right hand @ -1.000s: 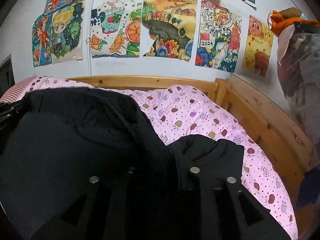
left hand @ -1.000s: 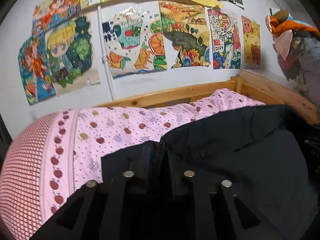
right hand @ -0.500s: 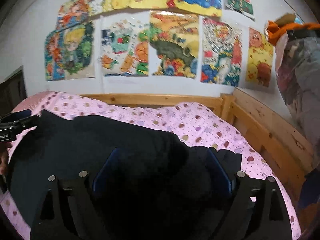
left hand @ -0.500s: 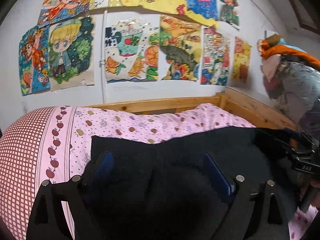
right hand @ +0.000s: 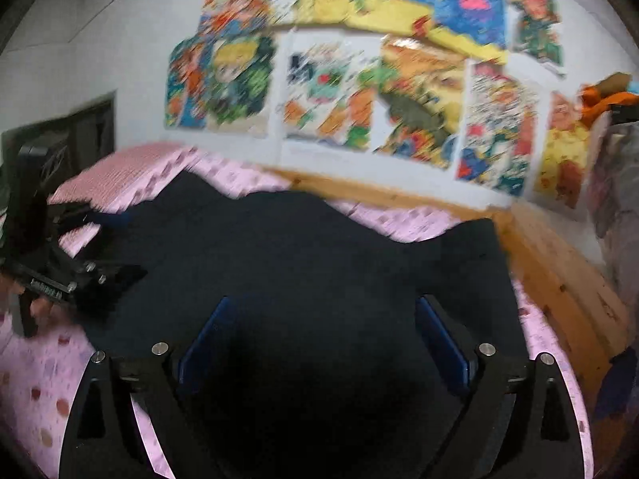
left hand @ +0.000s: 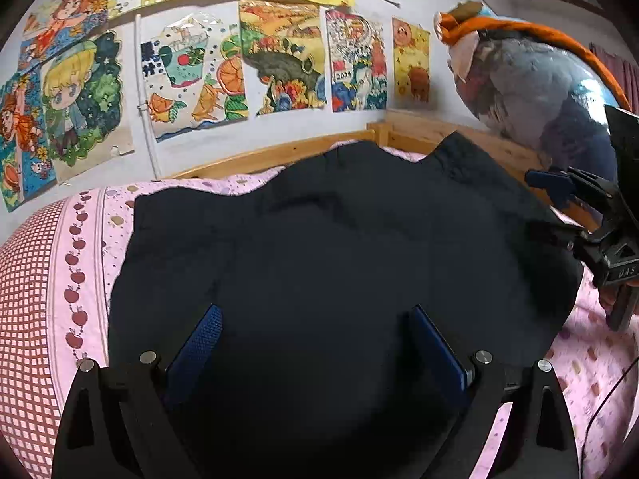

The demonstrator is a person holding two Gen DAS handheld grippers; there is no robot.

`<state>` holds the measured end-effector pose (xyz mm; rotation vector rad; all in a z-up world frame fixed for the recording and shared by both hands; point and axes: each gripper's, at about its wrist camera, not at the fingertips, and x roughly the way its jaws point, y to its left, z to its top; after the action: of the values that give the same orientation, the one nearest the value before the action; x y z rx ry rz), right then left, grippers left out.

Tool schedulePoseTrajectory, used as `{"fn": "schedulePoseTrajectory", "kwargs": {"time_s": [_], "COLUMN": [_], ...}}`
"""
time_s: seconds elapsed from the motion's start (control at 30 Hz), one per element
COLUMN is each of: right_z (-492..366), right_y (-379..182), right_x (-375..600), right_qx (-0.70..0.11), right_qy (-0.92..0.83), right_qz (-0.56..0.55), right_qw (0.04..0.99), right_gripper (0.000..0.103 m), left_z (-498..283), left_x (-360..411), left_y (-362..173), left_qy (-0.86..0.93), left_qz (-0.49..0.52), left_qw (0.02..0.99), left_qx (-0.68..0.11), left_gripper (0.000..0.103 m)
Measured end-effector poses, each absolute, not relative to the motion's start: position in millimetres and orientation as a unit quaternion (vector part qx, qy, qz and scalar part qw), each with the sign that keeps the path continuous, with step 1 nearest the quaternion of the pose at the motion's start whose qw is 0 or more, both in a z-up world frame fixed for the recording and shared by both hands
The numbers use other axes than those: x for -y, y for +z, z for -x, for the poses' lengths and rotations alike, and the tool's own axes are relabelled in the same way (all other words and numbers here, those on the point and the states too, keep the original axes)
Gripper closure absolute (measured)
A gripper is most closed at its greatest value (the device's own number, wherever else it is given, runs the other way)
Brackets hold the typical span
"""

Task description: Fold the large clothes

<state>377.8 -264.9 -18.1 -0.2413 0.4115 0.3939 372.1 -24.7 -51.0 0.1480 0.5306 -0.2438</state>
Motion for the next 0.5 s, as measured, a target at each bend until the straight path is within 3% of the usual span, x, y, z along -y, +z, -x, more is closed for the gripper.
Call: {"fn": "schedulePoseTrajectory", "kwargs": {"time_s": [0.27,0.5], "right_z": [-416,-461], "right_y": [-42,-50], "right_x": [264,255], "right_qx": [-0.26,-0.293], "right_qy": [0.223,0.203], "right_qz": [0.066,0.041], "right_qw": [0.937,0.933], "right_gripper": [0.013,0.013], "left_z": [-394,-429], "left_x": [24,28], "left_y": [-57,-58], "left_qy": [-0.108,-0.081], "left_qz": [-0.057,-0.058], "left_qw": [0.958,0.953], "left_qx": [-0.26,-0.286], "left_gripper": [0.0,0.0]}}
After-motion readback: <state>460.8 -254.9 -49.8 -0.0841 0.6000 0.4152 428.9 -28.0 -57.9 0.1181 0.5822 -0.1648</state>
